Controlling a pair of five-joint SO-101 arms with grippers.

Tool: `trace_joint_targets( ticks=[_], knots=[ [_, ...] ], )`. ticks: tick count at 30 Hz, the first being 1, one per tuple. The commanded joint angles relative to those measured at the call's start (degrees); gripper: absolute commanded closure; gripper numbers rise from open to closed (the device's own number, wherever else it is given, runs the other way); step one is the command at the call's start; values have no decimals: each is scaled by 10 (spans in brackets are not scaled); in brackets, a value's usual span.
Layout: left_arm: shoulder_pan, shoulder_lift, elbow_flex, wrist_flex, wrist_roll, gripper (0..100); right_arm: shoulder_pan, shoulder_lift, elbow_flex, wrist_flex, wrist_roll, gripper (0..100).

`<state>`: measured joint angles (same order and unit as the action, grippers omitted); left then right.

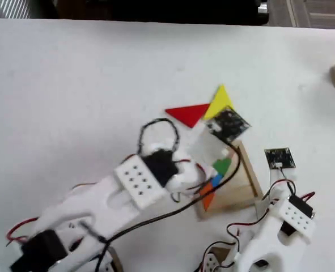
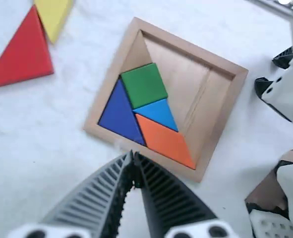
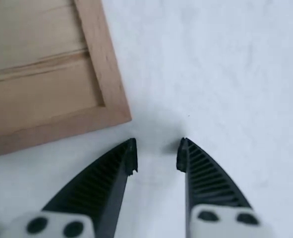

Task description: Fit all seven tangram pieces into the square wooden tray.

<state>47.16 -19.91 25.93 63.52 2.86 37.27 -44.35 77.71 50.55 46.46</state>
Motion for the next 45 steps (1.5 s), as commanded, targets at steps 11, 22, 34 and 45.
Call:
trace_joint_targets(
  ticks=[11, 22, 34, 45],
  knots=[
    [-183, -249, 256, -98, -67, 980, -6, -20, -45, 3, 1, 861],
    [-418, -269, 353, -108, -62, 979, -48, -14, -245, 189, 2, 807],
    [-527, -272, 382, -116, -11, 831, -185, 187, -396, 275, 1, 807],
    [-532, -272, 383, -136, -9, 831, -188, 473, -543, 247, 6, 808]
  ],
)
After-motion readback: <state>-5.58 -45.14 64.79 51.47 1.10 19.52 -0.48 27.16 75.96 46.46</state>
